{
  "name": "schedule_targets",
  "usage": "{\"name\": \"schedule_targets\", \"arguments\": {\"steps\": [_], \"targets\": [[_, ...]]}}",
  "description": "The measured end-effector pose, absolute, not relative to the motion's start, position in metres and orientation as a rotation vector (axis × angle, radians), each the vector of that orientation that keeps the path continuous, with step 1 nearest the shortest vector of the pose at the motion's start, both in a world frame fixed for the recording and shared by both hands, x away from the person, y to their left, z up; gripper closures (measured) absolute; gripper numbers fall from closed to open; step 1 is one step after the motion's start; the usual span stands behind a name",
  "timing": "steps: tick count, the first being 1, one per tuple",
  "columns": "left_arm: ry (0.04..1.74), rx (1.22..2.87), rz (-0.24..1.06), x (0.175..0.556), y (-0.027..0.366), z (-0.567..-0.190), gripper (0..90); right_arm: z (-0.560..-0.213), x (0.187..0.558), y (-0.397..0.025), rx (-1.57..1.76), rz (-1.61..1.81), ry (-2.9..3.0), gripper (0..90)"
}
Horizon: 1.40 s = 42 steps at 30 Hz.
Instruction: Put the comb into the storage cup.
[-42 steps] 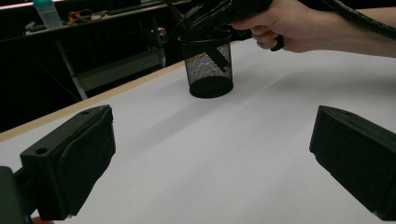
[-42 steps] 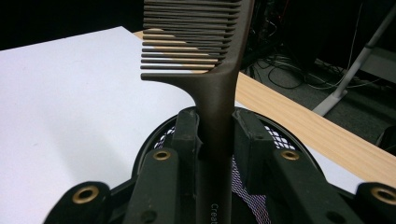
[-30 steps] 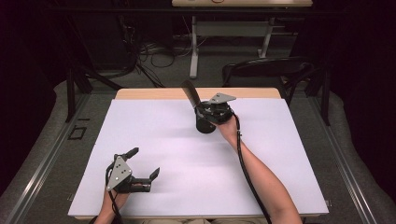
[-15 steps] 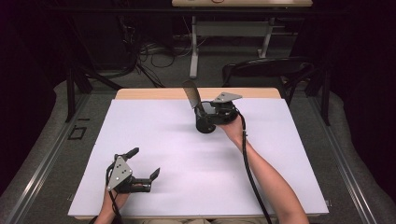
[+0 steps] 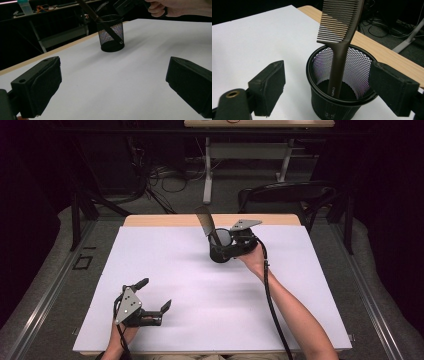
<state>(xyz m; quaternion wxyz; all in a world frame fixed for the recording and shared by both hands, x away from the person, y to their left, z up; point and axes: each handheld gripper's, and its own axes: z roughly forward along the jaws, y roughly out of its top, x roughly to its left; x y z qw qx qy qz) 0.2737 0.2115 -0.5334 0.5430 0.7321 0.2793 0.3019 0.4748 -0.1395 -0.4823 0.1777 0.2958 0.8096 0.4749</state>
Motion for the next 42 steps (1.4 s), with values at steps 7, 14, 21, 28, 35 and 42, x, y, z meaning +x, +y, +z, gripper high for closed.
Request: {"name": "schedule_targets", "arguments": {"steps": [7, 14, 21, 28, 35, 42], "targets": [[0.671, 1.736, 0.717, 0.274, 0.212, -0.534, 0.2, -0.477, 0.47, -0.142, 0.83, 1.33, 2.336, 7.5], [0.666, 1.739, 0.718, 0.275, 0.211, -0.534, 0.3, -0.475, 0.463, -0.147, 0.83, 1.322, 2.372, 3.2], [0.664, 1.739, 0.713, 0.275, 0.211, -0.534, 0.2, -0.469, 0.451, -0.156, 0.811, 1.299, 2.392, 0.0], [0.66, 1.742, 0.707, 0.276, 0.21, -0.535, 0.2, -0.468, 0.437, -0.165, 0.802, 1.286, 2.415, 0.0], [0.66, 1.742, 0.708, 0.276, 0.211, -0.535, 0.3, -0.466, 0.428, -0.174, 0.806, 1.285, 2.422, 0.0], [0.662, 1.743, 0.708, 0.276, 0.211, -0.535, 0.2, -0.468, 0.417, -0.18, 0.807, 1.286, 2.443, 0.0]]}}
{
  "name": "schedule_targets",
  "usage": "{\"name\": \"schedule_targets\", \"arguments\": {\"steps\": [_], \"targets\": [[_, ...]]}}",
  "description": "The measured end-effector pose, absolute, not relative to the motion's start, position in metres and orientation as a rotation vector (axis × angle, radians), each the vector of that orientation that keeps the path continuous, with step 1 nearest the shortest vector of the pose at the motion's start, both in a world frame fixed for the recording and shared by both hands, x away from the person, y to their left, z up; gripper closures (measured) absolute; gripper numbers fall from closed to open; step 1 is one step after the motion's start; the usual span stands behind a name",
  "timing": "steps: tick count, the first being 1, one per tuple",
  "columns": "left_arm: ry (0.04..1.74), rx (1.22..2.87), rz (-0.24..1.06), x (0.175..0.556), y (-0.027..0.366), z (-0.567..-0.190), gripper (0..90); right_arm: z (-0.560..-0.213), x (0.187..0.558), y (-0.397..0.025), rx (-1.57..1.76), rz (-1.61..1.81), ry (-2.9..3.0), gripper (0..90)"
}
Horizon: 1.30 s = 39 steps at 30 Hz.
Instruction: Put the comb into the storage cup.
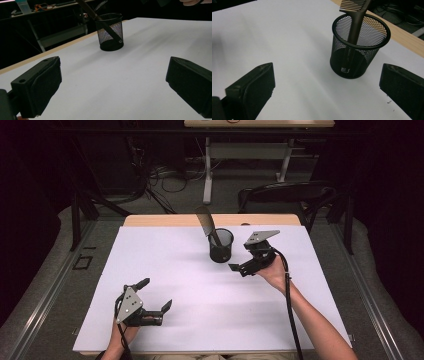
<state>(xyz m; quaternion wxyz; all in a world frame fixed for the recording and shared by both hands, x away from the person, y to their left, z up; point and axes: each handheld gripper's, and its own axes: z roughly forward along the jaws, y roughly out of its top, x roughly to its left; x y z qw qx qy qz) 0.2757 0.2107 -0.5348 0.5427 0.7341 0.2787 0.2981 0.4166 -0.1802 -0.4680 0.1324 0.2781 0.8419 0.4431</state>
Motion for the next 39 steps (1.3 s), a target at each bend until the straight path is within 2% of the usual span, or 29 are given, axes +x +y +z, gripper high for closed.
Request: {"name": "schedule_targets", "arguments": {"steps": [39], "targets": [[0.665, 1.744, 0.71, 0.274, 0.211, -0.535, 0.2, -0.483, 0.349, -0.225, 0.819, 1.252, 2.433, 0.0]]}}
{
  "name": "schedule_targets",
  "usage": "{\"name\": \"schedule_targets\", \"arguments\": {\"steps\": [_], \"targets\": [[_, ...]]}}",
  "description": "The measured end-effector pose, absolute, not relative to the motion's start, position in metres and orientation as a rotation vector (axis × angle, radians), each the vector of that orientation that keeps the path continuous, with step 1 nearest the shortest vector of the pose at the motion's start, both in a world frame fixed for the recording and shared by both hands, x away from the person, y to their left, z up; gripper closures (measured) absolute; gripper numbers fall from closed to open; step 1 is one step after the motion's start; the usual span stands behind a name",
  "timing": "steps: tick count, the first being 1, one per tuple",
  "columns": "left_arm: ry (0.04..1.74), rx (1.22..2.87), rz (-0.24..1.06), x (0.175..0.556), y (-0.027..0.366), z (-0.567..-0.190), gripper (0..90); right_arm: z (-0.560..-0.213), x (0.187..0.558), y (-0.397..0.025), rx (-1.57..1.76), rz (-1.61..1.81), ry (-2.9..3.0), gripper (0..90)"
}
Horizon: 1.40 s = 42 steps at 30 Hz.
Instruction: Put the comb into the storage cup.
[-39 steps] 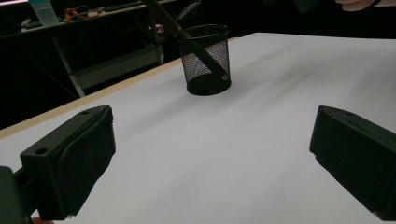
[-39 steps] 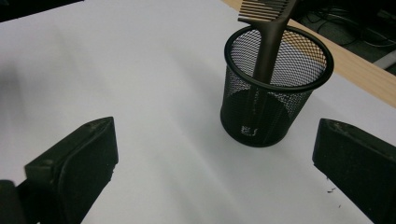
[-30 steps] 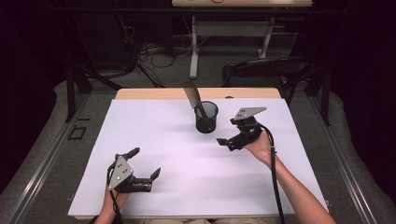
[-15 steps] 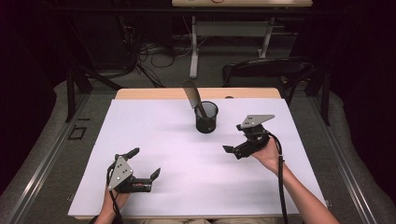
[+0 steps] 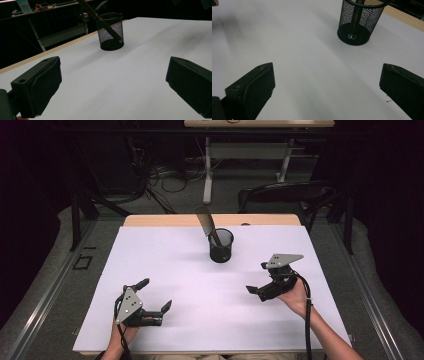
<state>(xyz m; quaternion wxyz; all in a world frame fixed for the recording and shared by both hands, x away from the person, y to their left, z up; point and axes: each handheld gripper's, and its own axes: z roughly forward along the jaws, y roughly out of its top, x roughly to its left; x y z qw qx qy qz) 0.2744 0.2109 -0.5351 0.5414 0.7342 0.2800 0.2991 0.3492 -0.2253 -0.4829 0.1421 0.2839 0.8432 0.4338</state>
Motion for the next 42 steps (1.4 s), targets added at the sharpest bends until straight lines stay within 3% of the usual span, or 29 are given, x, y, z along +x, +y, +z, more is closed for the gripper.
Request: {"name": "schedule_targets", "arguments": {"steps": [42], "targets": [[0.676, 1.748, 0.711, 0.274, 0.211, -0.536, 0.2, -0.501, 0.301, -0.266, 0.91, 1.21, 2.323, 0.0]]}}
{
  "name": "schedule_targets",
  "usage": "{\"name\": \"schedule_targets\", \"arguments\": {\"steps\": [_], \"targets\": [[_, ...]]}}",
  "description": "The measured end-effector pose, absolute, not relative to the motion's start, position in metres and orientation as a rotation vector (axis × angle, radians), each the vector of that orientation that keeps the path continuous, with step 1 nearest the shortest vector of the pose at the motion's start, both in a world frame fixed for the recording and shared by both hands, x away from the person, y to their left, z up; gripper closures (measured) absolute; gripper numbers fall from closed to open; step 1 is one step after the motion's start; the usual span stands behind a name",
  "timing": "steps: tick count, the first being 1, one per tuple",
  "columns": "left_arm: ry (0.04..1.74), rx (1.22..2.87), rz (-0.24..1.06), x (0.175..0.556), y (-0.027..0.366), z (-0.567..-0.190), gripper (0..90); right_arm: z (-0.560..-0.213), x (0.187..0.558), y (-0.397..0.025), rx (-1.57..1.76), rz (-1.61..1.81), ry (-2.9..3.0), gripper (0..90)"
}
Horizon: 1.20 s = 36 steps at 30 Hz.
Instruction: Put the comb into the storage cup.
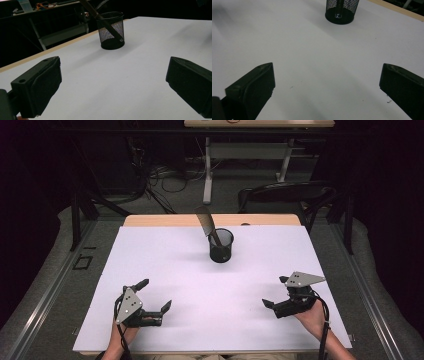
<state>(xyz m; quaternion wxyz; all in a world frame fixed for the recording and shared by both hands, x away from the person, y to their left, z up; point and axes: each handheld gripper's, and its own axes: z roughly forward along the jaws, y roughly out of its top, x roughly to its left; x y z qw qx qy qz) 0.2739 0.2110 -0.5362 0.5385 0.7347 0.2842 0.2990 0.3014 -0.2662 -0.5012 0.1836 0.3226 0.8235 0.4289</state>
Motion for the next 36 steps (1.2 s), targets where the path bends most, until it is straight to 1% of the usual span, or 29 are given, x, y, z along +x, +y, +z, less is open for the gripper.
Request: {"name": "schedule_targets", "arguments": {"steps": [15, 36], "targets": [[0.68, 1.755, 0.713, 0.273, 0.211, -0.537, 0.2, -0.512, 0.287, -0.279, 0.948, 1.206, 2.273, 0.0], [0.69, 1.756, 0.713, 0.271, 0.211, -0.538, 0.2, -0.525, 0.273, -0.284, 0.978, 1.21, 2.261, 0.0]]}}
